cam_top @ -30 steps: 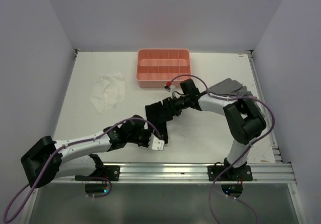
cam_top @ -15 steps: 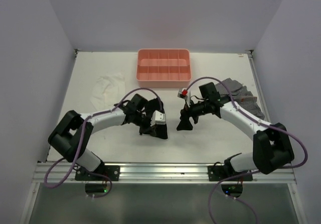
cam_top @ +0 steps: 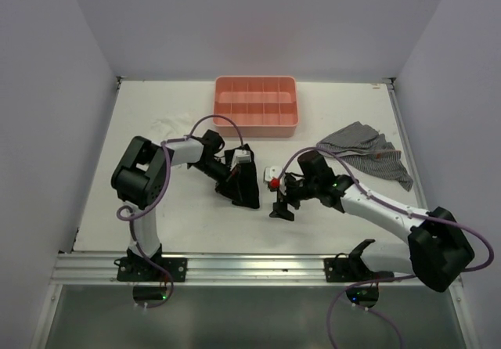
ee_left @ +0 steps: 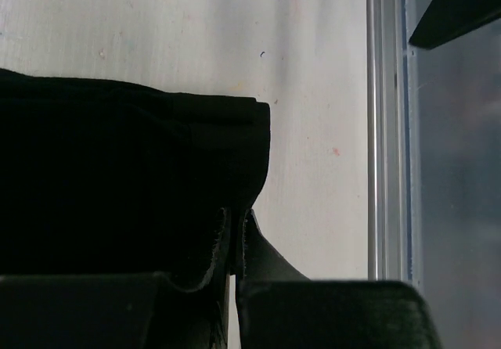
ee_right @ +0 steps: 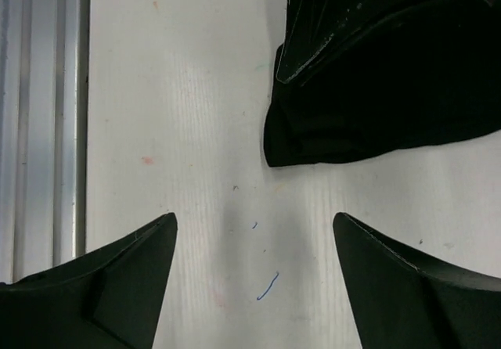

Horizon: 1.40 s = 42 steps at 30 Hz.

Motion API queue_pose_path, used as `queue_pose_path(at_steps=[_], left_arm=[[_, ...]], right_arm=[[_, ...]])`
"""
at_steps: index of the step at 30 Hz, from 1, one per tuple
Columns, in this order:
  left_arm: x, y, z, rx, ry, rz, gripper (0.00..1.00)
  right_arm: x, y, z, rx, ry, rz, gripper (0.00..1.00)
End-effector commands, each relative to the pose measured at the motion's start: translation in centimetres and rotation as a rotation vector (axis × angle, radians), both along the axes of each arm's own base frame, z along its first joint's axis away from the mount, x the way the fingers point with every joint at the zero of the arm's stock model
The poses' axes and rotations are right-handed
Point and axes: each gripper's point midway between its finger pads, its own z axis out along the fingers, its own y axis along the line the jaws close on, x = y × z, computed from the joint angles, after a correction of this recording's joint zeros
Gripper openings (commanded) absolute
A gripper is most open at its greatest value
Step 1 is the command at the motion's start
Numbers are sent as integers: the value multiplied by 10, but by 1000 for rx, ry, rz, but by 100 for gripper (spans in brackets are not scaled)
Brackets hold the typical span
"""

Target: Roll the underwear

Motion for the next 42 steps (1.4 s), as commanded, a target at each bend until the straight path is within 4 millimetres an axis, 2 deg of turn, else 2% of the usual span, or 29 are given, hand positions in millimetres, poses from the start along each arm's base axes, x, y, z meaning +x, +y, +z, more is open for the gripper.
queue_pose_path(at_steps=[1,6,7,8,9,13,17,24,27,28,31,33,34,37,39,40,42], left_arm=[[0,10,-10,33,70,11,0],[4,11,-14,41,103,26,0],[4,10,-15,42,104,28,0],[4,11,-17,46,113,31,0],[3,10,-18,47,117,32,0],[5,11,-19,47,141,42,0],[8,13,-20,48,153,50,0],[8,14,-19,45,165,55,0],[8,15,-18,44,165,58,0],[8,15,-17,43,169,58,0],[8,16,-16,42,165,67,0],[8,17,-13,39,160,76,0],[7,17,-12,35,154,80,0],[6,20,-2,17,134,111,0],[9,21,10,-4,80,126,0],[1,24,9,3,85,134,1],[5,26,23,-17,24,159,10]], right_arm=[[33,25,19,77,-298,29,86],[32,45,3,79,-437,136,88],[31,54,7,101,-475,159,88],[29,57,-1,92,-471,182,87],[28,64,2,102,-499,206,87],[16,79,-9,114,-501,287,83],[13,86,-22,98,-504,317,80],[28,87,-49,24,-500,290,71],[32,87,-59,-14,-488,292,65],[32,88,-61,-18,-485,298,56],[32,89,-67,-27,-468,308,38],[33,92,-68,-34,-436,299,32],[34,94,-68,-32,-426,299,22],[27,101,-63,-1,-386,318,3],[19,109,-54,45,-325,327,0],[17,112,-52,60,-293,323,0],[11,121,-45,92,-218,305,0]])
